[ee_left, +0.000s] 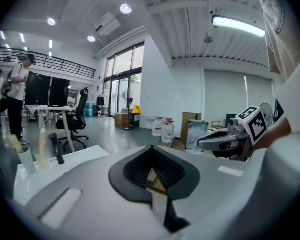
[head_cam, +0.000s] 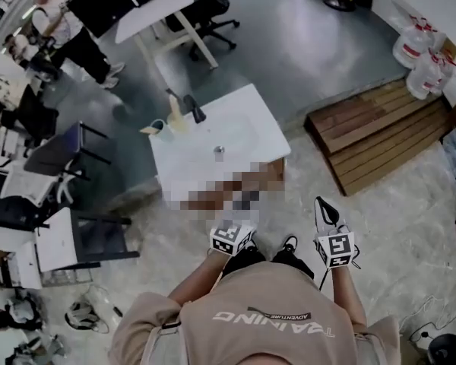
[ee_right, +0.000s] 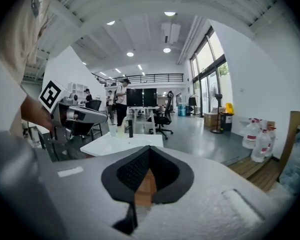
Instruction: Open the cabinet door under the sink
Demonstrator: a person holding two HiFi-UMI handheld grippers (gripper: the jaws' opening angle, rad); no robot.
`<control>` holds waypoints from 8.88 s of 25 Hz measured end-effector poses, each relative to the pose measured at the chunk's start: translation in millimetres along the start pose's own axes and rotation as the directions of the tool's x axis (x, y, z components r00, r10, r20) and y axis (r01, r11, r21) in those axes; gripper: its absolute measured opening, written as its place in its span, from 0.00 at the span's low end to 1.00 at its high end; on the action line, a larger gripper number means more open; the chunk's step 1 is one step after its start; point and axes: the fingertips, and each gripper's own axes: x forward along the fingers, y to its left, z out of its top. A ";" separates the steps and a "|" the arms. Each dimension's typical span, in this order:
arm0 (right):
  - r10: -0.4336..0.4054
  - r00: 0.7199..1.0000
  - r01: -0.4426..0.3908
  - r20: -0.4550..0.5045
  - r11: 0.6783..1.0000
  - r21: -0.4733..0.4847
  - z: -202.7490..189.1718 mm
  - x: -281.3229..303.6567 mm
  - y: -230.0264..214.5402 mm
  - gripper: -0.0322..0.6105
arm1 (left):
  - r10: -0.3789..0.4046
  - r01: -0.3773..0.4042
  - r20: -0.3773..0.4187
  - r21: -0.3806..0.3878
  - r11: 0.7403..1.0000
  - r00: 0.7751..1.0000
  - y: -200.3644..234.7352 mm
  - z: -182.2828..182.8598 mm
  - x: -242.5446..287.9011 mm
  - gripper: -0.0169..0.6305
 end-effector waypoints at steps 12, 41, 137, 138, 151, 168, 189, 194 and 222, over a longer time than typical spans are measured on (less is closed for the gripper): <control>0.282 0.959 -0.281 -0.012 0.952 -0.118 47.7 84.7 140.7 0.05 | 0.286 -0.282 0.046 -0.085 0.956 0.957 110.0 -15.0 -123.7 0.05; 0.258 0.955 -0.261 -0.147 0.965 -0.003 -9.7 119.9 139.5 0.05 | 0.358 -0.362 -0.055 -0.151 0.920 0.932 122.8 -58.8 -140.7 0.05; 0.425 0.892 -0.252 0.156 0.179 0.951 -374.5 297.4 194.1 0.18 | 0.180 -0.301 -0.357 -0.322 0.898 0.917 136.4 -378.0 -76.7 0.05; 0.439 0.885 -0.256 0.154 0.183 0.949 -375.2 293.8 192.5 0.18 | 0.176 -0.300 -0.360 -0.326 0.896 0.916 132.4 -378.6 -74.7 0.05; 0.589 0.801 -0.282 0.102 0.222 0.933 -398.4 236.7 162.3 0.18 | 0.210 -0.339 -0.384 -0.309 0.888 0.899 116.2 -365.2 -53.5 0.05; 0.722 0.691 -0.310 0.040 0.246 0.918 -422.5 169.4 85.9 0.18 | 0.187 -0.309 -0.386 -0.283 0.908 0.903 69.9 -331.3 19.7 0.05; 0.550 0.823 -0.100 -0.143 0.388 0.916 -456.9 133.2 -46.8 0.20 | 0.108 -0.231 -0.417 -0.256 0.939 0.903 25.7 -313.5 58.0 0.05; 0.566 0.792 -0.062 -0.230 0.448 0.892 -441.1 101.4 -19.7 0.14 | 0.102 -0.223 -0.412 -0.257 0.940 0.905 22.4 -288.9 44.8 0.05; 0.626 0.763 -0.532 -0.159 0.748 0.397 -92.8 107.9 134.6 0.05 | 0.297 -0.344 -0.218 -0.223 0.912 0.930 62.8 -134.3 -65.9 0.05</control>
